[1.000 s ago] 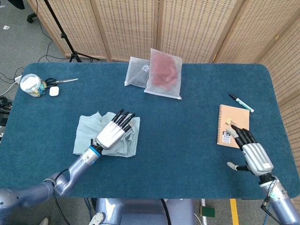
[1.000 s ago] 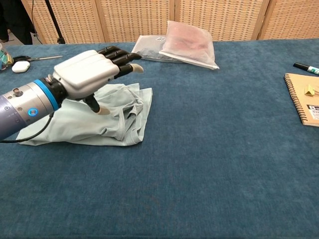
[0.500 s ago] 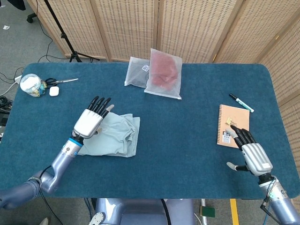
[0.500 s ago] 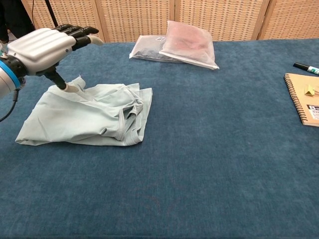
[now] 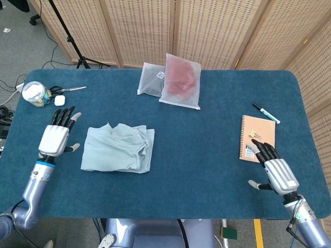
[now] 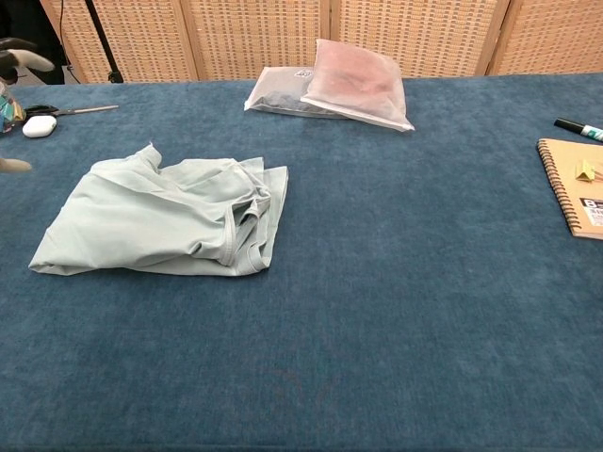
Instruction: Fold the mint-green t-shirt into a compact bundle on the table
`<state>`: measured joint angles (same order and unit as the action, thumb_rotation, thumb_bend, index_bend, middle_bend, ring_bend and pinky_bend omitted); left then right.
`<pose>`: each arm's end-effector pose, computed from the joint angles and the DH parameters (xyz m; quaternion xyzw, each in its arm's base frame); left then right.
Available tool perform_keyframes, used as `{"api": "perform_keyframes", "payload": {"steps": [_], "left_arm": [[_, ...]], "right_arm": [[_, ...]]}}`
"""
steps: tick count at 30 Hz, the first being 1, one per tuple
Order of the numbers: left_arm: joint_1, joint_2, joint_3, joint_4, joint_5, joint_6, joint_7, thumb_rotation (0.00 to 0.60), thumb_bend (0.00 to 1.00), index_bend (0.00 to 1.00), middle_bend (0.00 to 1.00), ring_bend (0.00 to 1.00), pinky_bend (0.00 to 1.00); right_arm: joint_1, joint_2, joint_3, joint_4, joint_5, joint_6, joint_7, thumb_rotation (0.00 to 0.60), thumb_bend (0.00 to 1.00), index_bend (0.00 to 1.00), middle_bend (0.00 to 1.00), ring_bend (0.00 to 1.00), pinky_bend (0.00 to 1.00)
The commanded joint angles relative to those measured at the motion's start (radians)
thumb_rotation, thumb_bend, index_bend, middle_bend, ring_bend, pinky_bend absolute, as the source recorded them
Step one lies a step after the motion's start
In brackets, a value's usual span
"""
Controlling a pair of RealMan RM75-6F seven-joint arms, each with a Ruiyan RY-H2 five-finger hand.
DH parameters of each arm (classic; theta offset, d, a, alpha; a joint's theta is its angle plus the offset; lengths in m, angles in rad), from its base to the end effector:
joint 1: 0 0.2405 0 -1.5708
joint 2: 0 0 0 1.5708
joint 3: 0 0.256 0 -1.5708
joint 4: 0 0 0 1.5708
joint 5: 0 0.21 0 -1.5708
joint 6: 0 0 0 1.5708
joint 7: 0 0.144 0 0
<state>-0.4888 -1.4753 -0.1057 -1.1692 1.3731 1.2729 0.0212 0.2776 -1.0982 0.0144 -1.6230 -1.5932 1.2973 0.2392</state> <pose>-0.2769 0.3258 0.0715 -0.6584 -0.3178 -0.4062 0.5482 -0.2743 -0.2260 0.1303 0.6540 -0.4402 0.4340 0.4360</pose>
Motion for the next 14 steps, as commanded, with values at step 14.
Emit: {"api": "perform_keyframes", "payload": {"steps": [14], "left_arm": [[0.237,0.209,0.025,-0.294,-0.083,0.168,-0.067,0.600,0.00,0.00,0.00,0.00,0.00]], "right_arm": [[-0.012,0.022,-0.001,-0.016,-0.039,0.057,0.031,0.600,0.16,0.00,0.00,0.00,0.00]]}}
